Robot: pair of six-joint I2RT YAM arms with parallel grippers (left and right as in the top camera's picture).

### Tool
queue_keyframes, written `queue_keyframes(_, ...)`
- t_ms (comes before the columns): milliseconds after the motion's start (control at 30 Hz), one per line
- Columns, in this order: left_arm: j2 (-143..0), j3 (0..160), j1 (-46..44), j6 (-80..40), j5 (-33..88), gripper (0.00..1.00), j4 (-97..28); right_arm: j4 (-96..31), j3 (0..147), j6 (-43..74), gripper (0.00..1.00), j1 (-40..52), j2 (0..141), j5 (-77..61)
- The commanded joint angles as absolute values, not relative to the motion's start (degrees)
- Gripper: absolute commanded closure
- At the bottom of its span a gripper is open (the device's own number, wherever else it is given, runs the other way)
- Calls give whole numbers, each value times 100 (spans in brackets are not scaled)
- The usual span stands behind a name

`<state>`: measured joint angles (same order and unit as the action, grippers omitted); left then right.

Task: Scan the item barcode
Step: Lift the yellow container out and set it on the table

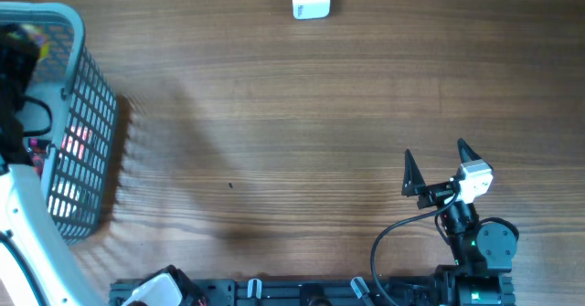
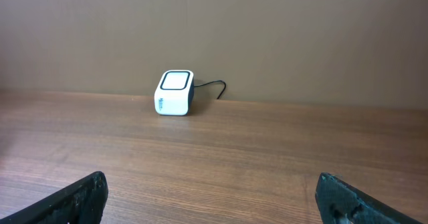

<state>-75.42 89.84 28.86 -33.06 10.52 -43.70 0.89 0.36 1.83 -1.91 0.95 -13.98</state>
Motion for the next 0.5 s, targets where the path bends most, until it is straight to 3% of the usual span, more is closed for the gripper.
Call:
queue_keyframes(0, -7415, 9002, 2283, -3393, 1647, 53, -4506, 119, 30, 158, 0, -167, 80, -1468)
queue_keyframes(167, -7443, 9002, 1302, -3389, 1518, 54, -4731, 119, 30, 156, 0, -167, 80, -1468)
queue_keyframes(300, -7677, 9002, 132, -3328, 237, 54, -4856, 119, 30, 158, 0, -167, 80, -1468)
queue_keyframes(467, -8278, 9002, -864, -3328, -530, 52, -4945, 119, 30, 156, 0, -167, 80, -1468)
